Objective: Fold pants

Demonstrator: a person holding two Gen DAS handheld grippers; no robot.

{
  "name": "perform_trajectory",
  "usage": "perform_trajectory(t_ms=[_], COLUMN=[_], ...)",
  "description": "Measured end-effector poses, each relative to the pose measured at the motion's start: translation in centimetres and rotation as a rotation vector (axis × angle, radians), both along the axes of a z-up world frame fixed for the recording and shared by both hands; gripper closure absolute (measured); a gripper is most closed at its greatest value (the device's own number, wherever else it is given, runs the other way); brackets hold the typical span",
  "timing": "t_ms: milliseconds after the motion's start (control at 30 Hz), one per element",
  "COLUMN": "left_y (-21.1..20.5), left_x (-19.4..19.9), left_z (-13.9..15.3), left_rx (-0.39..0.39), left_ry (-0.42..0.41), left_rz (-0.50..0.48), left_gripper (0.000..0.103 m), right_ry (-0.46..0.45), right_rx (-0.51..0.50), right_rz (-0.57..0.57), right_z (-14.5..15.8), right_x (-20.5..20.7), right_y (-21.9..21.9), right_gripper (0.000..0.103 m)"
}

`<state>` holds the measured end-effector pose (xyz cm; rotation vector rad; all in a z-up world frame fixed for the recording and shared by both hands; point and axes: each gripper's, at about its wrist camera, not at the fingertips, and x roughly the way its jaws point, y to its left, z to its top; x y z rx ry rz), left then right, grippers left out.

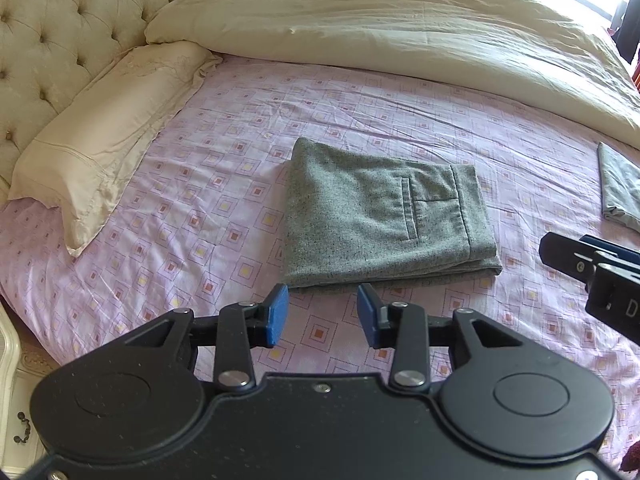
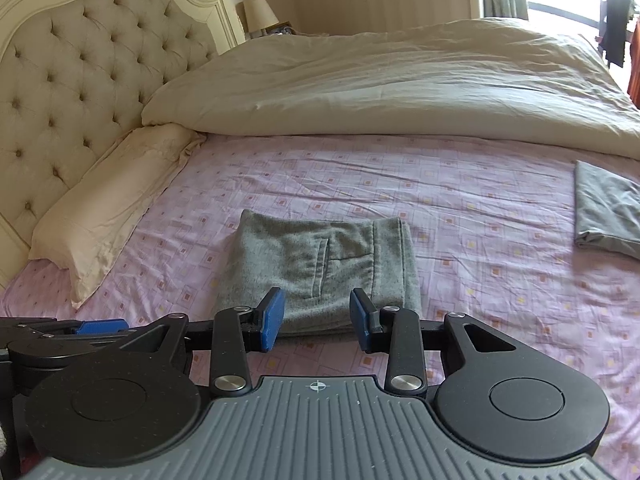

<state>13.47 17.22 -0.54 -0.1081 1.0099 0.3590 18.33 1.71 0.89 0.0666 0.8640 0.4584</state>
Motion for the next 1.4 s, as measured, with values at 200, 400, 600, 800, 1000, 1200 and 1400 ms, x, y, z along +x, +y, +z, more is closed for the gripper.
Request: perform_trajectory(t_ms=[200,400,600,800,1000,1200,1400], left_y=[-0.1,-0.2,-0.2,-0.5,-0.9,-1.8,-2.7], left_x=[0.0,-0.1,-0.1,-0.2,-0.4,-0.4,-0.5], left_z=[0.1,0.1,0.0,0.0,0.1,0.0,0.0], left_rx=[0.002,0.004,0.006,0.013,0.022,0.025,0.031], left_ry=[0.000,0.008,0.009,0.011,0.017,0.018,0.012], left_rz=[0.004,0.006,0.004,0.007,0.014,0.010,0.006], left_gripper=[0.055,0.054,0.054,0.054,0.054,0.054,0.054], right_ry=[0.003,0.007,0.015,0.020,0.023,0.027,0.030], right_rx=[0.003,0.011,0.028,0.043,0.054,0.061,0.067], right_rz=[-0.002,-0.005,-0.009,-0.009,-0.008,-0.004,0.002], right_z=[0.0,0.0,-0.2,-0.2,-0.3,-0.4,-0.5], right_x=[0.1,0.0,0.1,0.1,0.1,0.0,0.0], right_y=[0.0,-0.2,-0.5,-0.8,-1.3,-1.8,-2.3], right_gripper=[0.067,0.067,0.067,0.067,0.067,0.067,0.067])
